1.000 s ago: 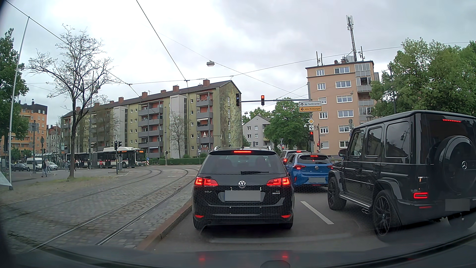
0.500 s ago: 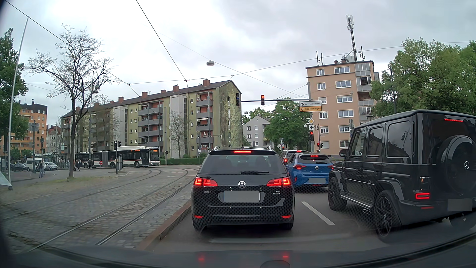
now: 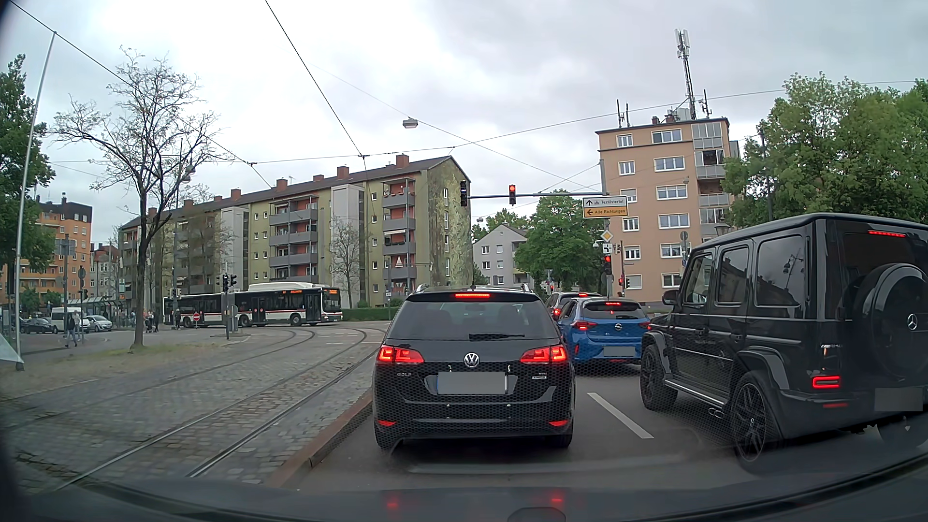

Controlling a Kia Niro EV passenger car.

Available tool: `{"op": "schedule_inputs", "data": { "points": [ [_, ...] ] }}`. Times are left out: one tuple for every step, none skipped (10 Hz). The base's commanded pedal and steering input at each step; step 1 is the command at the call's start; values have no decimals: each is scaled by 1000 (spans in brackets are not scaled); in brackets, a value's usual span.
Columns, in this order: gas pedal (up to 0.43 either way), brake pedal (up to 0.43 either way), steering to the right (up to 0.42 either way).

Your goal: Follow the waypoints while adhering to traffic rules and regulations

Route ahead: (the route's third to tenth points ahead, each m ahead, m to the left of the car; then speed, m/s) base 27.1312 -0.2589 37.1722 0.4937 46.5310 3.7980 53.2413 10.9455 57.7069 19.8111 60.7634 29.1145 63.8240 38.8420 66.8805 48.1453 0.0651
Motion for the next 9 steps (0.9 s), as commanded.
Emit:
{"op": "schedule_inputs", "data": {
  "points": [
    [0, 104, -9],
    [0, 110, -9],
    [0, 116, -9],
    [0, 134, -9],
    [0, 146, -9],
    [0, 171, -9],
    [0, 177, -9],
    [0, 189, -9],
    [0, 201, -9]
  ]
}}
